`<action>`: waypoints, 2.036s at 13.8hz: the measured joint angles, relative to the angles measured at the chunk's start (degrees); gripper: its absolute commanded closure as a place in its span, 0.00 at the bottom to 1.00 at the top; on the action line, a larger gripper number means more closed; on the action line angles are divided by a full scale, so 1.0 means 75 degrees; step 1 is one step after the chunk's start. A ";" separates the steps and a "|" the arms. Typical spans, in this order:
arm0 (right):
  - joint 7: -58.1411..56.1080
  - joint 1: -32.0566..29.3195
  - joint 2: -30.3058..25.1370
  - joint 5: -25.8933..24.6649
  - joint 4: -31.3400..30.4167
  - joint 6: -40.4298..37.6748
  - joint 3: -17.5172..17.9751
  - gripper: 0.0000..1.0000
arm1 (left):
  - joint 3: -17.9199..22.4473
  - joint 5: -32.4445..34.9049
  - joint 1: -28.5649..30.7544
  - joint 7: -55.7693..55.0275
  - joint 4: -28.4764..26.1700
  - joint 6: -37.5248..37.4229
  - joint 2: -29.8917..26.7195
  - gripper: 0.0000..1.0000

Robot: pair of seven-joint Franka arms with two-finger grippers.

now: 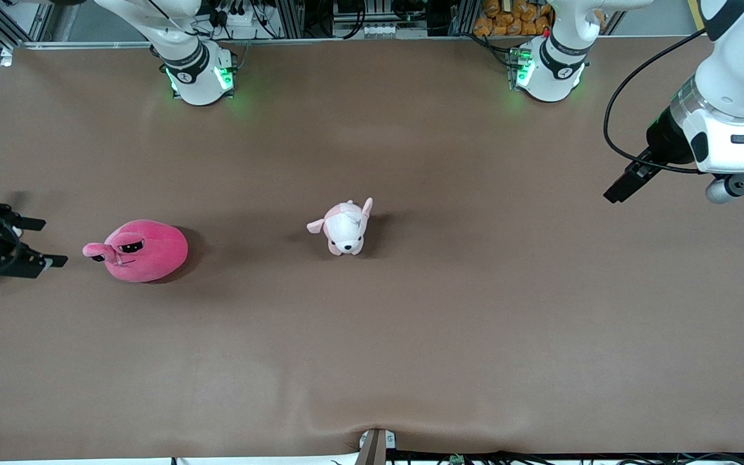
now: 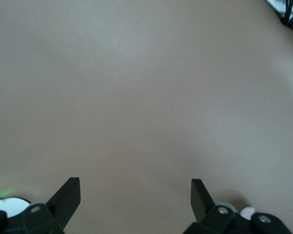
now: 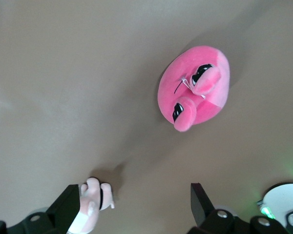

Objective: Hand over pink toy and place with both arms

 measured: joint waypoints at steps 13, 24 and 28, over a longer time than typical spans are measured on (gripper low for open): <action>-0.1266 0.0897 -0.1876 -0.1093 -0.0076 -0.1145 -0.0174 0.00 | 0.0464 -0.0044 0.0126 0.5885 0.0154 -0.0944 -0.0264 0.00; -0.3707 0.0938 -0.4715 -0.2033 -0.4097 0.0634 -0.0217 0.00 | 0.0905 -0.0044 0.0150 0.6841 0.0440 -0.1570 -0.0276 0.00; -0.3710 0.0926 -0.4709 -0.2090 -0.4069 0.0767 -0.0248 0.00 | 0.0916 -0.0045 0.0252 0.6689 0.0446 -0.1582 -0.0275 0.00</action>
